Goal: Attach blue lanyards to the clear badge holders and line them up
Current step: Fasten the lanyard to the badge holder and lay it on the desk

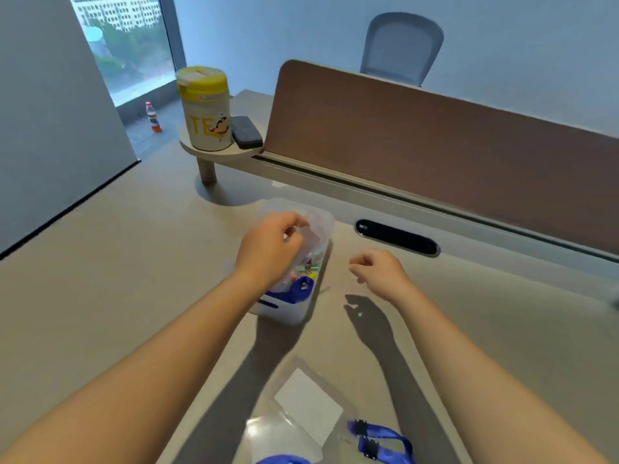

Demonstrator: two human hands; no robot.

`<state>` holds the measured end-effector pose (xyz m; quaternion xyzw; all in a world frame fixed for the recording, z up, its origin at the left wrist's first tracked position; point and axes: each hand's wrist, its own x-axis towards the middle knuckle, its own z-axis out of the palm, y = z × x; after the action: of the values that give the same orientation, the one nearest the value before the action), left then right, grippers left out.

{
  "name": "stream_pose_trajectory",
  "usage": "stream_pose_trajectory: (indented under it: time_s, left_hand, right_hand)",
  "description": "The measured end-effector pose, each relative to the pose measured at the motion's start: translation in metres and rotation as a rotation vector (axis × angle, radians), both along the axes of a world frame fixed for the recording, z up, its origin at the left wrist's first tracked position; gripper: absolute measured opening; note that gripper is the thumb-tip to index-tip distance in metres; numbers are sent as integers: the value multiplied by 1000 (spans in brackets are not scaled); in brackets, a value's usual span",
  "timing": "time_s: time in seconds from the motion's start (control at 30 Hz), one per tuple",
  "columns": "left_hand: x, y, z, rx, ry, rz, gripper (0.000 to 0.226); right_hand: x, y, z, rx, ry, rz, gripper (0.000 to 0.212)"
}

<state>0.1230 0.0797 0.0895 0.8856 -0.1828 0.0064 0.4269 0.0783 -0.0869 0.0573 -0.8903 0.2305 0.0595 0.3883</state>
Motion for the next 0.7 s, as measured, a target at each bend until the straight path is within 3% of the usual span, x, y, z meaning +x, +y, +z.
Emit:
stream_pose_trajectory:
  time_s: [0.4,0.6,0.7]
  left_hand:
    - [-160,-138,-43,400,-167,-418,30]
    - [-206,-160,-70,504,-243,-483,28]
    - [-215,-161,-77,491,-278,-497,38]
  right_hand:
    - [-237,-147,-38,-216,311,-193,30]
    - [-287,-156,-73,-218,424,-148,18]
    - [-295,-152,-83,-224,400,-124,16]
